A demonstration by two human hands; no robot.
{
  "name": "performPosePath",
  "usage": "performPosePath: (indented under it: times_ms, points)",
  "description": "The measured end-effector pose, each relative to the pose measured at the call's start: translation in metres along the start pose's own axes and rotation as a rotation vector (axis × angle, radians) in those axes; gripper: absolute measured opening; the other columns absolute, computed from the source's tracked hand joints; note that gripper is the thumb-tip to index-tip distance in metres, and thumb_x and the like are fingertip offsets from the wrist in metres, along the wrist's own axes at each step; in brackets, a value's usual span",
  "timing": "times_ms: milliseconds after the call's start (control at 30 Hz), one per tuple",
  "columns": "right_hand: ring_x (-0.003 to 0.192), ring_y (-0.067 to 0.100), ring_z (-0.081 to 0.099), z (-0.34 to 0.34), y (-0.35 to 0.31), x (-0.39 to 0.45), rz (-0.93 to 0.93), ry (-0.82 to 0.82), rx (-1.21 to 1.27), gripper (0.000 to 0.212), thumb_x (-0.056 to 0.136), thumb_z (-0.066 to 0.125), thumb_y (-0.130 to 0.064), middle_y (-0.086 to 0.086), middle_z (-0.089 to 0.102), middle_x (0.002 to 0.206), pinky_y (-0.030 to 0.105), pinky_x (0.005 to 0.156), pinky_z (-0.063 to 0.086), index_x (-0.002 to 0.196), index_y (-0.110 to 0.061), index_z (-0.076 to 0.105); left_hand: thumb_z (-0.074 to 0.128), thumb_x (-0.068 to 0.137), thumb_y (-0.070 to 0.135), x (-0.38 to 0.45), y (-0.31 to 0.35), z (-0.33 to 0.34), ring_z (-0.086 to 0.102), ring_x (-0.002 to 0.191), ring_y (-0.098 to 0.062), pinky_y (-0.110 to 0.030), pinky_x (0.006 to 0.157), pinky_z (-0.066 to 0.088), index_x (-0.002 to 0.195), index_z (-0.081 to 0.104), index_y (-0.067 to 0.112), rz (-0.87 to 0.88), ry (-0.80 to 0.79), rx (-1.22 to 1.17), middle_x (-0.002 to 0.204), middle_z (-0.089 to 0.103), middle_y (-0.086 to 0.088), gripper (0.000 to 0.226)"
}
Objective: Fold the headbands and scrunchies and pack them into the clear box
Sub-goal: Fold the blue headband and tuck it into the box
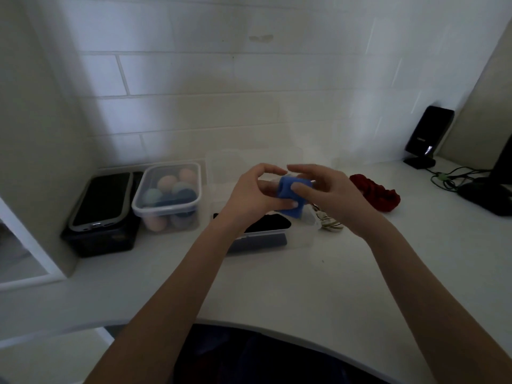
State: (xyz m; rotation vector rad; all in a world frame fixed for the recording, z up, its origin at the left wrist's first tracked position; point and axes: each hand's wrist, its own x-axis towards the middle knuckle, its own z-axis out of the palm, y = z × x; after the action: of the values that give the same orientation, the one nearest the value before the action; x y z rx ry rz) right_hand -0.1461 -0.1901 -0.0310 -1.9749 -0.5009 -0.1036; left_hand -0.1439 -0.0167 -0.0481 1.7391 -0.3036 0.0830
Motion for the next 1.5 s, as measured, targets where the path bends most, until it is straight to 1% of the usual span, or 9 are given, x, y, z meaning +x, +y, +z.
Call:
performPosePath:
  times_ms: [233, 367, 467, 567, 733, 933, 1267, 1367, 1500]
  points:
    - [0.076, -0.002, 0.056, 0.009, 0.002, 0.007, -0.118, 0.136, -0.203, 0.016, 0.090, 0.056, -0.012, -0.012, 0.062, 0.085, 0.006, 0.068, 0.044, 0.102, -0.013, 0.066, 0.080, 0.069, 0.018, 0.004, -0.001, 0.004, 0.071, 0.085, -0.020, -0.038, 0.080, 0.057, 0.101, 0.063, 0.010, -0.002, -0.067, 0.197, 0.093, 0.073, -0.010, 0.037]
    - [0.076, -0.001, 0.057, 0.008, 0.003, 0.004, -0.094, 0.114, -0.099, 0.011, 0.087, 0.061, -0.012, -0.009, 0.065, 0.086, 0.013, 0.071, 0.047, 0.096, -0.018, 0.066, 0.081, 0.065, 0.014, 0.004, -0.001, 0.005, 0.070, 0.075, -0.023, -0.036, 0.069, 0.056, 0.077, 0.068, 0.009, 0.102, 0.016, 0.342, 0.077, 0.072, -0.008, 0.019]
    - [0.083, 0.002, 0.060, 0.001, -0.001, -0.002, -0.080, 0.010, -0.060, 0.016, 0.085, 0.065, -0.013, -0.013, 0.066, 0.093, 0.015, 0.077, 0.050, 0.096, -0.024, 0.064, 0.086, 0.058, 0.013, 0.005, -0.003, 0.003, 0.063, 0.063, -0.015, -0.025, 0.061, 0.052, 0.065, 0.061, 0.019, 0.129, 0.066, 0.383, 0.065, 0.064, 0.001, 0.027]
    - [0.088, 0.005, 0.062, -0.004, -0.001, -0.003, -0.070, -0.068, -0.134, 0.023, 0.082, 0.068, -0.008, -0.011, 0.067, 0.100, 0.021, 0.078, 0.053, 0.099, -0.023, 0.064, 0.087, 0.056, 0.010, 0.007, -0.008, 0.002, 0.062, 0.064, -0.009, -0.013, 0.059, 0.049, 0.067, 0.055, 0.022, 0.123, 0.056, 0.368, 0.069, 0.063, 0.005, 0.036]
    - [0.088, 0.017, 0.063, -0.007, 0.002, 0.006, -0.051, 0.077, -0.239, 0.017, 0.087, 0.062, -0.012, 0.001, 0.066, 0.096, 0.028, 0.074, 0.054, 0.093, -0.023, 0.050, 0.083, 0.063, 0.016, 0.002, -0.014, -0.004, 0.063, 0.083, -0.020, -0.034, 0.075, 0.054, 0.100, 0.056, 0.013, 0.063, -0.071, 0.712, 0.093, 0.064, -0.004, 0.046]
    - [0.093, 0.022, 0.066, -0.004, 0.006, 0.018, 0.133, -0.259, -0.441, 0.010, 0.088, 0.061, -0.016, 0.008, 0.070, 0.103, 0.040, 0.086, 0.054, 0.092, -0.022, 0.054, 0.074, 0.072, 0.019, 0.000, -0.009, -0.007, 0.065, 0.083, -0.020, -0.036, 0.080, 0.056, 0.093, 0.073, 0.016, -0.002, -0.222, 0.905, 0.094, 0.072, -0.004, 0.021]
    - [0.095, 0.020, 0.056, 0.020, 0.021, 0.025, 0.027, -0.276, -0.935, 0.008, 0.082, 0.064, -0.020, -0.006, 0.060, 0.095, 0.028, 0.079, 0.033, 0.084, -0.025, 0.058, 0.072, 0.074, 0.016, 0.005, -0.016, -0.008, 0.068, 0.083, -0.019, -0.037, 0.081, 0.056, 0.089, 0.075, 0.018, 0.020, -0.271, 0.900, 0.093, 0.074, -0.004, 0.015]
    - [0.091, 0.016, 0.059, 0.016, 0.014, 0.023, 0.025, -0.296, -0.894, 0.013, 0.081, 0.067, -0.024, -0.005, 0.069, 0.099, 0.029, 0.082, 0.040, 0.092, -0.026, 0.071, 0.070, 0.074, 0.013, 0.003, -0.015, -0.008, 0.067, 0.083, -0.018, -0.034, 0.079, 0.055, 0.091, 0.075, 0.019, 0.050, -0.293, 0.895, 0.092, 0.074, -0.003, 0.018]
    - [0.094, 0.023, 0.063, 0.012, 0.004, 0.023, 0.108, -0.480, -0.840, 0.021, 0.080, 0.066, -0.024, 0.003, 0.073, 0.100, 0.039, 0.088, 0.051, 0.100, -0.023, 0.074, 0.068, 0.075, 0.016, 0.004, -0.013, -0.008, 0.066, 0.080, -0.020, -0.038, 0.077, 0.055, 0.088, 0.074, 0.021, 0.064, -0.325, 0.906, 0.088, 0.073, -0.002, 0.015]
